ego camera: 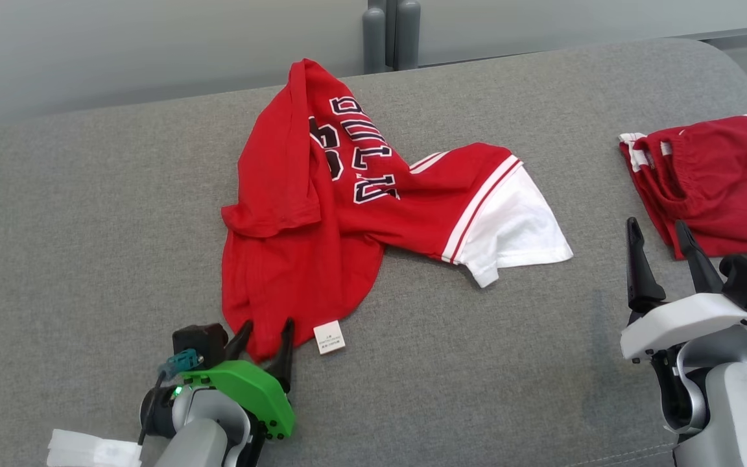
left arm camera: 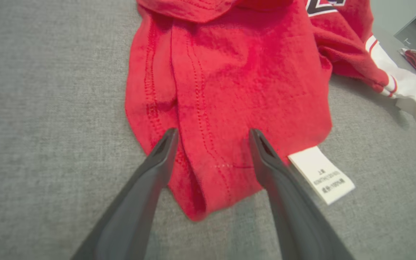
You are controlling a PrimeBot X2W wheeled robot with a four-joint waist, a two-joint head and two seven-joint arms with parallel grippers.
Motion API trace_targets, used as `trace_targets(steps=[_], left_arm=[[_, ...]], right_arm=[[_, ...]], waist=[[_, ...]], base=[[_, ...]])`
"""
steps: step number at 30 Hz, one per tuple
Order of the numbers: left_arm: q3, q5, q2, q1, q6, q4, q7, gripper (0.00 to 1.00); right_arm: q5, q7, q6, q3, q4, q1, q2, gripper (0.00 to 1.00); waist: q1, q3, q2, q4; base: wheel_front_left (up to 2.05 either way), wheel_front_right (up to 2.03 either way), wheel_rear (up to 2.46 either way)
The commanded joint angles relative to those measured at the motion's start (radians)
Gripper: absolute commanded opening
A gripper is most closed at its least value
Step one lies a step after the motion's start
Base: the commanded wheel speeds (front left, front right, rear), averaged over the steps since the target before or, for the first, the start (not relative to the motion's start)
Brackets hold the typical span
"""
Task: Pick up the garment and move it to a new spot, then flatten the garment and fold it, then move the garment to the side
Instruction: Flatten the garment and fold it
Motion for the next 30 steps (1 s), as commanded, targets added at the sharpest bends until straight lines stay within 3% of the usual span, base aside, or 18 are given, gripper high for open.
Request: trace_targets(steps=[1, 15, 18, 20, 25, 27, 28, 30], left_arm=[[0.002, -0.010, 0.003, 0.014, 0.004, -0.008, 0.002, 1.00], [-0.001, -0.052, 0.016, 0.123, 0.060, -0.169, 0.115, 1.00], [0.000, -0.067, 0.015, 0.138, 0.062, -0.214, 0.129, 0.79], [0.004, -0.079, 0.014, 0.142, 0.059, -0.243, 0.130, 0.54], [0.011, -0.115, 0.008, 0.150, 0.054, -0.288, 0.130, 0.43], [0.008, -0.118, 0.008, 0.152, 0.054, -0.292, 0.126, 0.21], [0.006, -0.120, 0.008, 0.155, 0.050, -0.294, 0.125, 0.01], [0.006, -0.131, 0.010, 0.163, 0.039, -0.302, 0.121, 0.00]], right_arm=[[0.004, -0.002, 0.000, 0.000, -0.004, 0.006, -0.003, 1.00], [0.006, -0.012, 0.000, -0.003, 0.008, 0.004, -0.003, 1.00], [0.006, -0.013, 0.000, -0.003, 0.011, 0.005, -0.003, 1.00], [0.007, -0.014, 0.000, 0.000, 0.014, 0.005, -0.003, 1.00], [0.005, -0.013, 0.000, 0.010, 0.021, 0.005, -0.003, 1.00], [0.002, -0.010, 0.000, 0.011, 0.022, 0.006, -0.003, 1.00], [0.000, -0.009, 0.000, 0.011, 0.022, 0.008, -0.003, 1.00], [-0.003, -0.008, 0.000, 0.008, 0.019, 0.014, -0.003, 1.00]], waist=[[0.0000, 0.001, 0.0000, -0.001], [0.0000, 0.001, 0.0000, -0.003], [0.0000, -0.001, 0.0000, -0.003], [0.0000, -0.005, 0.0000, -0.003], [0.0000, -0.016, 0.0000, -0.009], [0.0000, -0.021, 0.0000, -0.011], [0.0000, -0.022, 0.0000, -0.012], [0.0000, -0.026, 0.0000, -0.010]], base=[[0.00, 0.00, 0.00], [0.00, 0.00, 0.00], [0.00, 0.00, 0.00], [0.00, 0.00, 0.00], [0.00, 0.00, 0.00], [0.00, 0.00, 0.00], [0.00, 0.00, 0.00], [0.00, 0.00, 0.00]])
